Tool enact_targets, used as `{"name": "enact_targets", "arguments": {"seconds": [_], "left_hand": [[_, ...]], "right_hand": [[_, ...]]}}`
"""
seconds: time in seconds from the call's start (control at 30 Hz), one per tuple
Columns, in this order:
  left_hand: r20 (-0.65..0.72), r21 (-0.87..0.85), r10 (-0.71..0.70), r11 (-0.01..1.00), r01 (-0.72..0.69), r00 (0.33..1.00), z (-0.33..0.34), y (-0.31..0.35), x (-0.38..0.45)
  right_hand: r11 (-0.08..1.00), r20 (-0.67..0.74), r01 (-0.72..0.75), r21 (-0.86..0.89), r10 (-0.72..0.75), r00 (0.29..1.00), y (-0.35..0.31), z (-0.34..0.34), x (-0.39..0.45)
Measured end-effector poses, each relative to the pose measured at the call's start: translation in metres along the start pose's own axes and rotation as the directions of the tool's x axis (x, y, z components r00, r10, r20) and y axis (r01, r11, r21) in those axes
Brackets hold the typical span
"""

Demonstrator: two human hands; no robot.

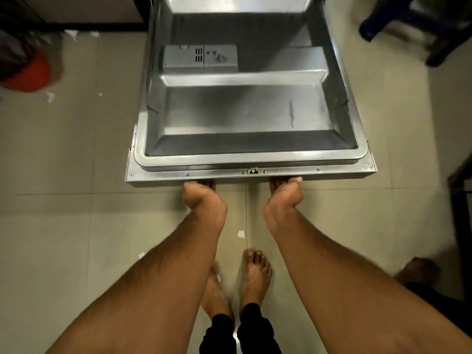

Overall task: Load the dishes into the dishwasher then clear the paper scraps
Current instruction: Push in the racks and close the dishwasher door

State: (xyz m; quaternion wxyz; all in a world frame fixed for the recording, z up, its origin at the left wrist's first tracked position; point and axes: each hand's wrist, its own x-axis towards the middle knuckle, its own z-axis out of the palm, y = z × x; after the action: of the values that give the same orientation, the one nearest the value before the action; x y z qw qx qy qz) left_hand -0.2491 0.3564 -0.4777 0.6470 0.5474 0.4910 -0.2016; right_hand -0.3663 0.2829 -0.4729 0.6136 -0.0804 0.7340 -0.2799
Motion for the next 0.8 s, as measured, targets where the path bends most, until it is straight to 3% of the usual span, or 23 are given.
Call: {"name": "enact_targets", "arguments": {"seconds": [0.07,0.17,0.3,0.4,0.5,0.53,0.6,0.7,0.77,0.8], "left_hand": [[-0.038,0.041,0.09,0.995,-0.088,0.995,0.004,0.014,-0.023],[-0.068,0.076,0.272,0.961,-0.267,0.96,0.017,0.036,-0.064],[0.009,0.117,0.519,0.848,-0.516,0.855,0.03,0.064,-0.126],[0.132,0.129,0.752,0.633,-0.763,0.646,0.046,0.087,-0.151],[0.23,0.113,0.854,0.452,-0.885,0.466,0.066,0.114,-0.169],[0.227,0.128,0.899,0.353,-0.927,0.374,0.072,0.124,-0.176],[0.252,0.262,0.96,0.052,-0.964,0.12,0.084,0.142,-0.185],[0.433,0.312,0.874,-0.376,-0.873,-0.222,0.1,0.169,-0.189],[0.491,0.199,0.777,-0.541,-0.817,-0.395,0.11,0.186,-0.182],[0.491,0.148,0.746,-0.58,-0.801,-0.449,0.115,0.194,-0.178]], "right_hand": [[0.992,-0.06,0.127,0.026,-0.125,0.99,-0.013,0.004,-0.022],[0.922,-0.153,0.384,0.052,-0.373,0.915,-0.032,0.014,-0.053],[0.709,-0.053,0.688,-0.152,-0.701,0.711,-0.06,0.021,-0.083],[0.501,0.006,0.836,-0.222,-0.857,0.515,-0.1,0.036,-0.107],[0.163,0.046,0.928,-0.335,-0.981,0.189,-0.142,0.052,-0.124],[0.029,0.076,0.92,-0.39,-0.995,0.064,-0.157,0.058,-0.13],[-0.198,0.159,0.848,-0.491,-0.978,-0.136,-0.183,0.068,-0.138],[-0.454,0.323,0.664,-0.594,-0.89,-0.32,-0.214,0.082,-0.141],[-0.592,0.411,0.578,-0.561,-0.806,-0.426,-0.229,0.092,-0.14],[-0.639,0.432,0.561,-0.526,-0.769,-0.472,-0.236,0.097,-0.14]]}}
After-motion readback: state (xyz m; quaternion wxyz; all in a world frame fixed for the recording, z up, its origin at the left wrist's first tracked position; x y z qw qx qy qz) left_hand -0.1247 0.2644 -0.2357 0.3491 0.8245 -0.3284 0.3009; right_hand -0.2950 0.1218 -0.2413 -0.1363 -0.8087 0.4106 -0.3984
